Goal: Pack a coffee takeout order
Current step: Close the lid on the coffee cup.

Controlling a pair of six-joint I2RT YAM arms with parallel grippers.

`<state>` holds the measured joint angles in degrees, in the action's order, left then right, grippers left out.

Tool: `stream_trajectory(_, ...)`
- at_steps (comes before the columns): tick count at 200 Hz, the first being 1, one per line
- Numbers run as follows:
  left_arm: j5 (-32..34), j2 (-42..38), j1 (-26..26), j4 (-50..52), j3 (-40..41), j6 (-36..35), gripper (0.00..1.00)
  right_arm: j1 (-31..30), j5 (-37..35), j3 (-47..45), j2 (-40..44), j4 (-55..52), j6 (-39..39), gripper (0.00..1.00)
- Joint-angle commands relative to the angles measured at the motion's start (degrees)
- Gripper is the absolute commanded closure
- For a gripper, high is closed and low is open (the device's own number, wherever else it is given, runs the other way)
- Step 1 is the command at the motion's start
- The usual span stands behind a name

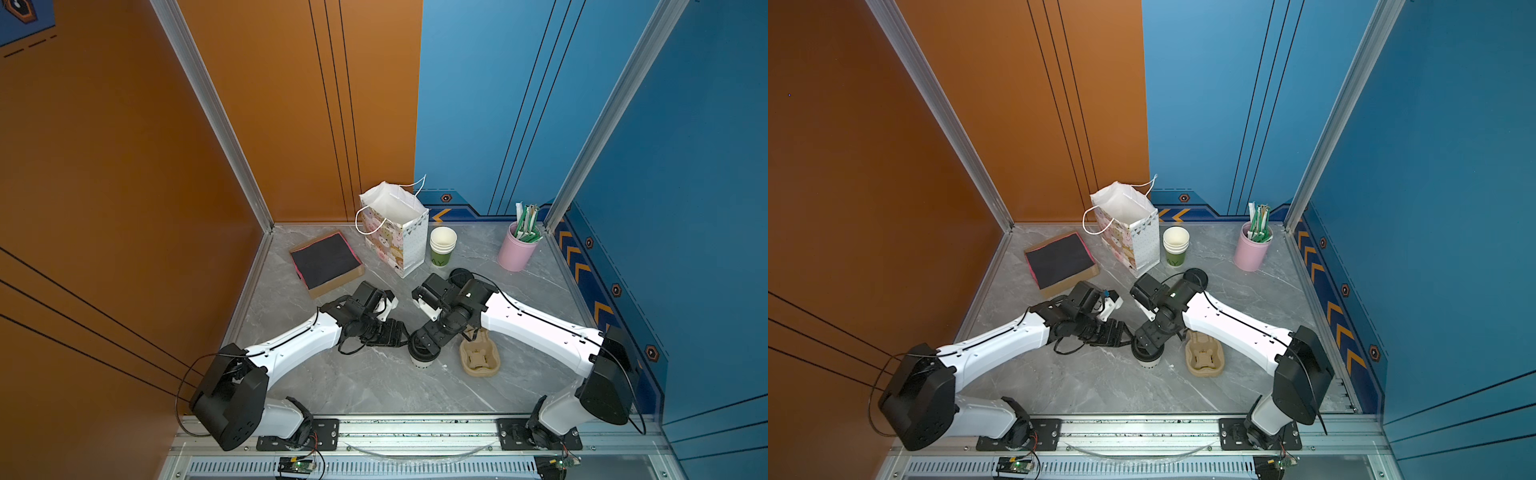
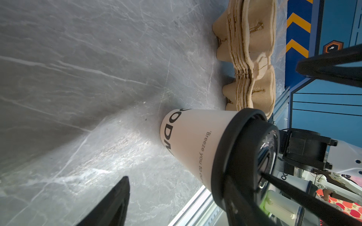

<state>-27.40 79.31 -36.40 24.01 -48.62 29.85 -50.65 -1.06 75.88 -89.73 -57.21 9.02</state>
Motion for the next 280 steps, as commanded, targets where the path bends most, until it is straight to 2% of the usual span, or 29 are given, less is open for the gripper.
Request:
stream_trajectory(1, 5.20, 2.58, -1.09, 5.64, 0.46, -0.89, 0.26, 0.00, -1.25, -3.87, -2.55, -2.33, 0.83, 0.00)
stream_trajectory(100, 12.04, 5.22, -3.80, 10.79, 1.17, 0.17, 0.26, 0.20, -0.17, -6.84, -2.51, -2.29, 1.87, 0.00)
stream_trajectory(143, 12.19, 4.33, -4.01, 10.72, -1.19, -0.46, 0.25, 0.65, 0.31, -7.63, -1.74, -1.37, 2.29, 0.00)
stream_trajectory(215, 9.12, -3.49, -1.79, 10.71, -8.68, -4.75, 0.17, 1.33, 0.80, -7.52, -1.79, -0.89, 3.23, 0.00)
stream_trajectory(254, 8.46, -9.16, -1.86, 10.14, -4.98, -3.02, 0.17, 1.04, -0.06, -7.17, -1.59, -0.97, 7.61, 0.00)
stream_trajectory(280, 6.09, -13.11, -2.08, 6.32, -0.17, 1.66, 0.18, -0.79, -2.17, -6.38, -1.92, -0.99, 12.36, 0.00)
